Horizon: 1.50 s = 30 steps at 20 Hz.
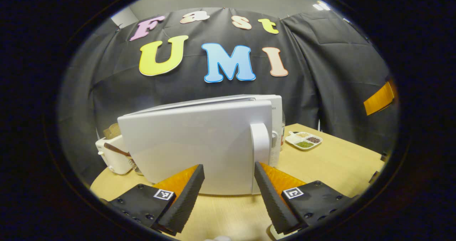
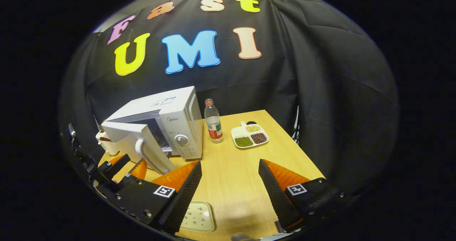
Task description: Open the microwave oven with the left hand, put the food in, and close the microwave oven.
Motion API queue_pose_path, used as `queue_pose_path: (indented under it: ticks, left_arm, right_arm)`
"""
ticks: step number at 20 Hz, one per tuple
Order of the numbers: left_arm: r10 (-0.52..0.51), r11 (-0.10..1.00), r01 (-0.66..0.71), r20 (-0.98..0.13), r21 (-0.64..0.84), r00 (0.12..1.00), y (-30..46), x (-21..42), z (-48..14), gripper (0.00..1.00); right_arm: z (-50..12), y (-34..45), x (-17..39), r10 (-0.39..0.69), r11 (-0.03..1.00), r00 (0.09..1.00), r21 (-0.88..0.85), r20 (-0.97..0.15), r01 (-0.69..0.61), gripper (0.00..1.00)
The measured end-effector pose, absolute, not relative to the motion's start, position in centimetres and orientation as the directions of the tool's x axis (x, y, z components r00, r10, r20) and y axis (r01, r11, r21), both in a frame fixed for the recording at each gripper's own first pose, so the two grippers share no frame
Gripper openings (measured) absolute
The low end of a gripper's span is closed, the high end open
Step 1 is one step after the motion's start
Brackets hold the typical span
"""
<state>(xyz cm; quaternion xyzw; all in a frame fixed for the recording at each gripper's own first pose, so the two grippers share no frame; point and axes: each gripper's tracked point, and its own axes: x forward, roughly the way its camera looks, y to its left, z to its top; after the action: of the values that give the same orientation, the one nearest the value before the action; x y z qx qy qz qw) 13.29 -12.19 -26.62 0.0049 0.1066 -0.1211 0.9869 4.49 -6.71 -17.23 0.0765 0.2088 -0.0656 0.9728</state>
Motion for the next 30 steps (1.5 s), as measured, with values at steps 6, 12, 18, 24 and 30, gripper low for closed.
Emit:
queue_pose_path:
  ticks: [6,12,18,24,30]
  left_arm:
    - [-0.207,0.978,0.206,-0.215,-0.025,0.954,-12.6,16.9,-27.6,0.98]
    - [-0.184,0.982,0.187,-0.207,-0.008,0.961,-13.4,19.0,-27.7,0.95]
    - [-0.153,0.988,0.152,-0.231,-0.021,0.961,-13.4,20.1,-28.1,0.94]
    - [-0.113,0.993,0.117,-0.22,0.005,0.969,-12.6,21.7,-28.2,0.94]
    - [-0.065,0.997,0.074,-0.23,0.031,0.971,-12.6,22.0,-28.4,0.94]
  right_arm:
    - [-17.5,-7.6,5.7,-0.102,0.978,0.898,0.12,-0.428,0.169,0.98]
    - [-17.9,-8.5,6.5,-0.101,0.978,0.89,0.118,-0.445,0.17,0.98]
    - [-18.1,-8.7,7.1,-0.093,0.98,0.886,0.116,-0.455,0.163,0.98]
    - [-17.9,-9.2,6.7,-0.084,0.982,0.886,0.115,-0.457,0.152,0.98]
    - [-17.9,-9.3,6.9,-0.082,0.981,0.88,0.117,-0.468,0.153,0.98]
